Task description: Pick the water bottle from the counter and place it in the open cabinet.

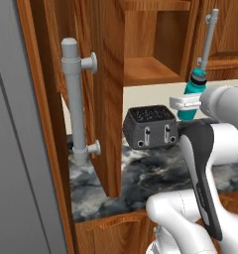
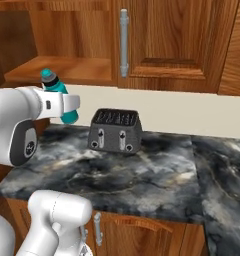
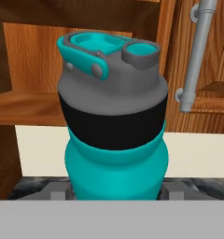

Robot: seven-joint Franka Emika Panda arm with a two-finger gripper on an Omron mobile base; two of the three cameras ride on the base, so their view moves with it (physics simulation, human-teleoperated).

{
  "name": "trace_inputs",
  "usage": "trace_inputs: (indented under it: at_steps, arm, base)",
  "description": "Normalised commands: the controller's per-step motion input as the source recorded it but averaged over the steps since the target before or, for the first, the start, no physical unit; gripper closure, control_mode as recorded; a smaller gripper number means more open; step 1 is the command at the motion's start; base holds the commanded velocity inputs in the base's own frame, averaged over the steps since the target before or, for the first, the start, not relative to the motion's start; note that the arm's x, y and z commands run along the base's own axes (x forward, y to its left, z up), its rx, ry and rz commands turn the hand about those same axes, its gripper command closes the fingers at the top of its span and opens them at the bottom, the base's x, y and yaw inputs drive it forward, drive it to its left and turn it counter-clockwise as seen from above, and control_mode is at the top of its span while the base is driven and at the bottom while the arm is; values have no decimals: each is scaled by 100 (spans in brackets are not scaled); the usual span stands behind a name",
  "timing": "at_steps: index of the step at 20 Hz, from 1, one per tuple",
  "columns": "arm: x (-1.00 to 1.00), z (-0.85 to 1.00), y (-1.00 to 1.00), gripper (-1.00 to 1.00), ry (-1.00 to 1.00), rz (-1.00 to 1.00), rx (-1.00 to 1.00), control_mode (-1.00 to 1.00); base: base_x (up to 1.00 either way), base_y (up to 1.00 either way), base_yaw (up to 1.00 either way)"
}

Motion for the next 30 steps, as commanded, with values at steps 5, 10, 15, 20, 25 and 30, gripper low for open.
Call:
trace_inputs:
  at_steps: [5,10,15,20,25,30]
  arm:
    - [0,0,0,100,0,0,0,100]
    - [0,0,0,100,0,0,0,100]
    - [0,0,0,100,0,0,0,100]
    - [-2,-4,0,100,0,0,0,-100]
    - [-21,-1,0,100,0,2,0,-100]
    - [-25,9,-4,100,0,1,3,-100]
  base:
    - [50,0,1]
    - [14,0,1]
    - [0,0,0]
    - [0,0,0]
    - [0,0,0]
    - [0,0,0]
